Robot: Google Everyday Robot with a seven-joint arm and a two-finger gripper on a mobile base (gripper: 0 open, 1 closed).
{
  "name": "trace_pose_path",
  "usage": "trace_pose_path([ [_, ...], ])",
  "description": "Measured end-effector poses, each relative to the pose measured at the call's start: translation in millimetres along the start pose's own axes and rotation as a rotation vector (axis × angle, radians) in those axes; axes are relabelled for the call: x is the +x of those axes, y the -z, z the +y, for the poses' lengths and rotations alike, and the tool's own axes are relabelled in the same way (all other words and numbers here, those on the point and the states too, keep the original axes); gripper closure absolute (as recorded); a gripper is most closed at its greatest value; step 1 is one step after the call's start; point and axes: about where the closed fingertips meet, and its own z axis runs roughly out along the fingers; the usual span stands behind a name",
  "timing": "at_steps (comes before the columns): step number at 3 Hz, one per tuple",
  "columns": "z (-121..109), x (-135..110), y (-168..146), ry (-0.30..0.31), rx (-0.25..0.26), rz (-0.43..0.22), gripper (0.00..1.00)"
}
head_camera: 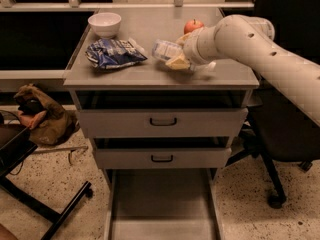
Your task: Pick blue plastic bottle from bottom drawer and place on counter
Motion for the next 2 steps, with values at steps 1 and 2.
trace_pose_path([
  [1,-14.2,9.9,17.3,0.009,0.047,0.059,1.0],
  [2,-18.2,16.7,23.6,0.007,0.06,0.083,1.0],
])
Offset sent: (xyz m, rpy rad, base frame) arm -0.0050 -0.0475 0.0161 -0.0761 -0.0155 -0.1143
